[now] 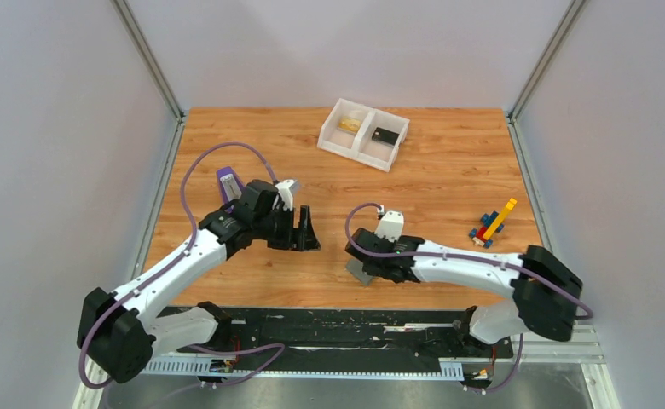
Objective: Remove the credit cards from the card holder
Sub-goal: Open the card holder at the center of the board.
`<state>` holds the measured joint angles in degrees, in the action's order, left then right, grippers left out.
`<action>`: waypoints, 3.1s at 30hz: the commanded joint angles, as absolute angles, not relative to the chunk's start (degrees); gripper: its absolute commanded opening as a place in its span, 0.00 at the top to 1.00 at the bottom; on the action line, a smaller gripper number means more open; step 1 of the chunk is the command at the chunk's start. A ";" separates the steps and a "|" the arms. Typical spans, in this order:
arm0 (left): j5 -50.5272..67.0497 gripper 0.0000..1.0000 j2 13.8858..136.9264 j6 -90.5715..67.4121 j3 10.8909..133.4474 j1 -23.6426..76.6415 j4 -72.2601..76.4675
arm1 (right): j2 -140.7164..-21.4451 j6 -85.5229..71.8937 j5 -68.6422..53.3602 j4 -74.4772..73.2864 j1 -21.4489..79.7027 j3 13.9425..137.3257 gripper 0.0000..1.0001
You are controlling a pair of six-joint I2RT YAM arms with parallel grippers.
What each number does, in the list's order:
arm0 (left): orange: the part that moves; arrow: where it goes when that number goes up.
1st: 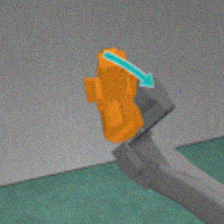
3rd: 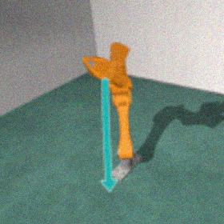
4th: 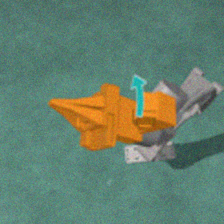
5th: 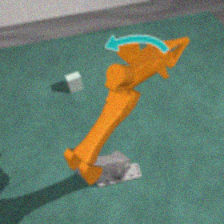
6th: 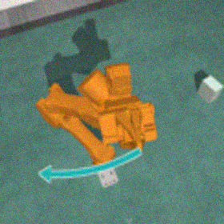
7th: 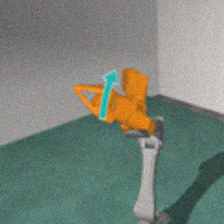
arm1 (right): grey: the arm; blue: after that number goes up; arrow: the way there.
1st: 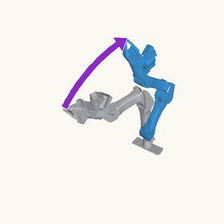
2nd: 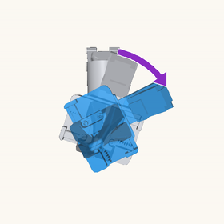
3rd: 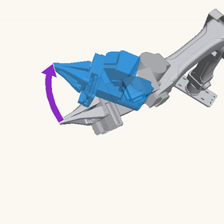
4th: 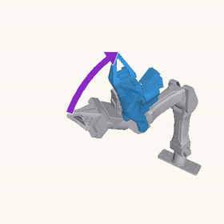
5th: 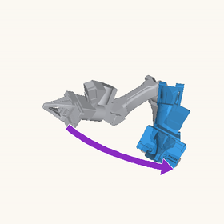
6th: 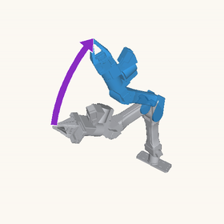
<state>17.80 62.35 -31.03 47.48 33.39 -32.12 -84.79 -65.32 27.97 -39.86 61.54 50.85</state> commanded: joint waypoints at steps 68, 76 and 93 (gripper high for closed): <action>29.59 0.09 83.84 -34.38 48.40 40.76 -10.71 | -50.44 -42.58 17.73 -8.48 62.63 29.69 1.00; 26.04 0.10 86.56 -32.60 51.83 43.73 -13.62 | -50.20 -42.49 17.62 -9.06 62.58 29.94 1.00; 23.20 0.93 86.55 -31.68 49.55 43.95 -14.52 | -43.44 -49.93 21.94 -25.64 62.54 30.84 0.64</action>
<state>21.23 87.55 -31.29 50.33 43.75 -17.15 -45.82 -45.78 19.64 -18.68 62.24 28.47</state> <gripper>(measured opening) 0.138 0.270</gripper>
